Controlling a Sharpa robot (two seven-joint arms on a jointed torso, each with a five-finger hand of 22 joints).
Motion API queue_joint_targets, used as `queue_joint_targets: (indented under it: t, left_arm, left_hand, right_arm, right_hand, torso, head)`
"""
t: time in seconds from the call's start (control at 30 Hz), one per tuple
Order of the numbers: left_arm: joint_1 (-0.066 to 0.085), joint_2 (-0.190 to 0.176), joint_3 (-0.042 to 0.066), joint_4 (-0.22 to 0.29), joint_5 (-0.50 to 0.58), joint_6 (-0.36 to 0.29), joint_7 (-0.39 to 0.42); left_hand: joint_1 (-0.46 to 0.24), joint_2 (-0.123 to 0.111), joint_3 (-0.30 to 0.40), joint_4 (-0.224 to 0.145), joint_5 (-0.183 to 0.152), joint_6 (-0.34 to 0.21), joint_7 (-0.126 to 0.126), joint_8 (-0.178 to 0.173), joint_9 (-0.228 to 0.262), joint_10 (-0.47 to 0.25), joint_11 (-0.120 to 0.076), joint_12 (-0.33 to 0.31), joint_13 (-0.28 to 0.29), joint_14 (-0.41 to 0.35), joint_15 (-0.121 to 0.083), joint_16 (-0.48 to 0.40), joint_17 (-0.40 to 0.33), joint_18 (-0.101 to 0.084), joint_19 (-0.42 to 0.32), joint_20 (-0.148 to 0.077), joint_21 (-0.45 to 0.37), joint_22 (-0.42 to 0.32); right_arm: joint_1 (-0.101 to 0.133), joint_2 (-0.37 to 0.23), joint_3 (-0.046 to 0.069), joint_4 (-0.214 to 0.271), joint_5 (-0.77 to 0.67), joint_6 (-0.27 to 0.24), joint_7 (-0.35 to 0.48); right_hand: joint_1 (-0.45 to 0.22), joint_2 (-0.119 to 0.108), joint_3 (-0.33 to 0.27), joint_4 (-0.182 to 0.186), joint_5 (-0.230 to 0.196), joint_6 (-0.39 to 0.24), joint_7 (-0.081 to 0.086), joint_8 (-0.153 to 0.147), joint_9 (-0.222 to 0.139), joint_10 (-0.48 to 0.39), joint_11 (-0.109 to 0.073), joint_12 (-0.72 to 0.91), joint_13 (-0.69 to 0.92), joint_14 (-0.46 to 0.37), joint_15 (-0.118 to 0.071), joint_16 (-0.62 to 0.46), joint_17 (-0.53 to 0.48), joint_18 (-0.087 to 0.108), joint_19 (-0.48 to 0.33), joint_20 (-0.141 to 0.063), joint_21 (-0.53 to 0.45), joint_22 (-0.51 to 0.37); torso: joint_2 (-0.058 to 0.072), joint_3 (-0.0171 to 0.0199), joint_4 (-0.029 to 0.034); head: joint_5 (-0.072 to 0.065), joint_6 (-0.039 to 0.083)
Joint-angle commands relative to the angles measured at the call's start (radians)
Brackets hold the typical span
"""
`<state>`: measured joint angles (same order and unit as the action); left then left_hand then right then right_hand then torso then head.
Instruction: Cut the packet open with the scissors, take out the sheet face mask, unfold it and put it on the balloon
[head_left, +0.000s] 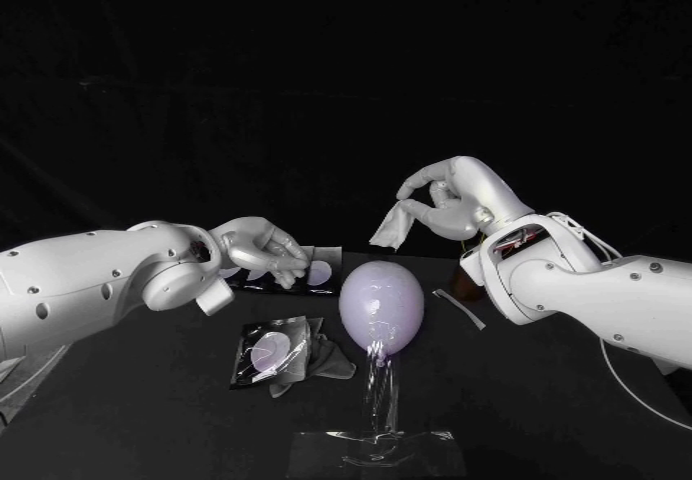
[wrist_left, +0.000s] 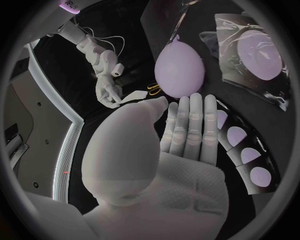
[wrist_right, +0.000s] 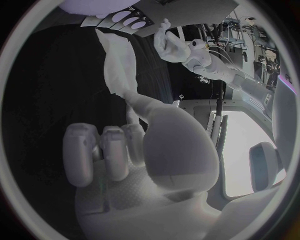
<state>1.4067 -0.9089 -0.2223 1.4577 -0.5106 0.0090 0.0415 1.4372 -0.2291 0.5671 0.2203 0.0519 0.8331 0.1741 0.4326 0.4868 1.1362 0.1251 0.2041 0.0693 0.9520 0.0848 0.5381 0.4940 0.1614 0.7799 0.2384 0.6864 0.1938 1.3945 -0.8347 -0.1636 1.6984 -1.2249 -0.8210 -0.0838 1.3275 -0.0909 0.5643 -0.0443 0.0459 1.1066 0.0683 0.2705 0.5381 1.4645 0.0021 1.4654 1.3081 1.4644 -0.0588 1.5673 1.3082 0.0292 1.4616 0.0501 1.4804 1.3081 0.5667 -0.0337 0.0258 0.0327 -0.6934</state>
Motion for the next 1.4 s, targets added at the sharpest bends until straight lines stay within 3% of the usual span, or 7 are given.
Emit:
queue_joint_targets:
  t: [0.03,0.23,0.43,0.7,0.83,1.17,1.4]
  left_arm:
    - [-0.014,0.017,0.003,0.002,0.096,-0.164,0.242]
    - [-0.036,0.055,0.013,-0.005,0.156,-0.22,0.369]
    - [-0.051,0.103,0.018,-0.023,0.149,-0.274,0.427]
    - [-0.068,0.151,0.025,-0.034,0.088,-0.337,0.447]
    - [-0.077,0.171,0.037,-0.041,0.056,-0.349,0.446]
    - [-0.088,0.214,0.049,-0.052,0.006,-0.376,0.428]
    - [-0.09,0.24,0.055,-0.055,0.001,-0.386,0.423]
  left_hand:
    - [0.016,-0.003,0.001,-0.009,-0.001,0.012,0.004,-0.011,-0.014,-0.014,0.003,-0.012,-0.003,-0.018,0.006,-0.021,-0.013,0.015,-0.019,0.004,-0.017,-0.008]
    - [0.02,-0.028,-0.014,-0.01,-0.002,0.01,0.002,-0.055,-0.054,-0.038,0.019,-0.053,-0.005,-0.082,0.033,-0.122,-0.062,0.004,-0.088,0.041,-0.106,-0.054]
    - [0.019,-0.04,-0.058,-0.012,-0.002,-0.006,0.003,-0.103,-0.089,-0.064,0.044,-0.101,-0.005,-0.132,0.063,-0.221,-0.106,-0.02,-0.14,0.053,-0.209,-0.109]
    - [0.03,-0.035,-0.118,-0.021,-0.003,-0.023,0.014,-0.133,-0.11,-0.117,0.061,-0.138,-0.006,-0.199,0.089,-0.302,-0.147,-0.06,-0.18,0.054,-0.287,-0.132]
    - [0.04,-0.023,-0.163,-0.023,-0.002,-0.02,0.015,-0.141,-0.119,-0.125,0.061,-0.136,-0.004,-0.204,0.093,-0.331,-0.166,-0.077,-0.191,0.053,-0.326,-0.13]
    - [0.045,-0.003,-0.282,-0.003,-0.003,-0.017,0.027,-0.156,-0.134,-0.142,0.07,-0.137,-0.004,-0.19,0.099,-0.365,-0.193,-0.076,-0.156,0.052,-0.36,-0.129]
    - [0.09,0.039,-0.412,0.024,-0.003,-0.01,0.029,-0.165,-0.145,-0.145,0.072,-0.134,-0.004,-0.171,0.1,-0.394,-0.216,-0.077,-0.146,0.052,-0.403,-0.129]
  right_arm:
    - [-0.002,-0.003,0.0,0.007,-0.001,0.018,0.002]
    - [-0.006,-0.006,0.0,0.012,0.002,0.023,0.003]
    - [-0.009,-0.004,0.0,0.014,0.004,0.028,0.005]
    - [-0.011,0.0,0.0,0.014,0.005,0.036,0.006]
    - [-0.011,0.001,0.0,0.015,0.006,0.037,0.006]
    - [-0.011,0.007,0.0,0.013,0.007,0.042,0.006]
    - [-0.011,0.012,0.0,0.009,0.009,0.047,0.005]
  right_hand:
    - [-0.006,0.004,0.006,0.003,0.003,0.007,0.003,0.003,0.002,0.074,-0.008,0.003,0.209,0.106,-0.006,0.003,0.263,-0.008,0.062,-0.003,0.002,0.235]
    - [-0.006,0.004,0.006,0.003,0.003,0.007,0.003,0.003,0.002,0.074,-0.008,0.003,0.209,0.106,-0.006,0.003,0.263,-0.008,0.062,-0.003,0.002,0.235]
    - [-0.006,0.004,0.008,0.002,0.003,0.005,0.003,0.005,0.004,0.074,-0.008,0.004,0.209,0.106,-0.006,0.003,0.263,-0.008,0.061,-0.003,0.0,0.235]
    - [-0.006,0.005,0.008,0.001,0.003,0.005,0.003,0.005,0.005,0.074,-0.008,0.004,0.209,0.106,-0.006,0.003,0.263,-0.008,0.06,-0.003,-0.001,0.234]
    - [-0.006,0.005,0.008,0.001,0.003,0.005,0.003,0.005,0.005,0.074,-0.008,0.004,0.209,0.106,-0.006,0.003,0.263,-0.008,0.06,-0.003,-0.001,0.234]
    - [-0.006,0.005,0.008,0.001,0.003,0.005,0.003,0.005,0.005,0.074,-0.008,0.004,0.209,0.106,-0.006,0.003,0.263,-0.008,0.06,-0.003,-0.001,0.234]
    - [-0.006,0.005,0.008,0.001,0.003,0.005,0.003,0.005,0.005,0.074,-0.008,0.004,0.209,0.106,-0.006,0.003,0.263,-0.008,0.06,-0.003,-0.001,0.234]
  torso:
    - [0.001,-0.0007,0.0001]
    - [0.0,0.0005,0.0015]
    - [-0.001,0.0009,-0.0003]
    - [0.001,0.0008,0.0007]
    - [0.002,0.0003,-0.0001]
    - [0.001,0.0003,0.0005]
    - [0.001,0.0006,0.0008]
  head:
    - [-0.02,0.02]
    - [-0.033,0.052]
    - [-0.038,0.067]
    - [-0.043,0.066]
    - [-0.046,0.062]
    - [-0.051,0.056]
    - [-0.052,0.054]
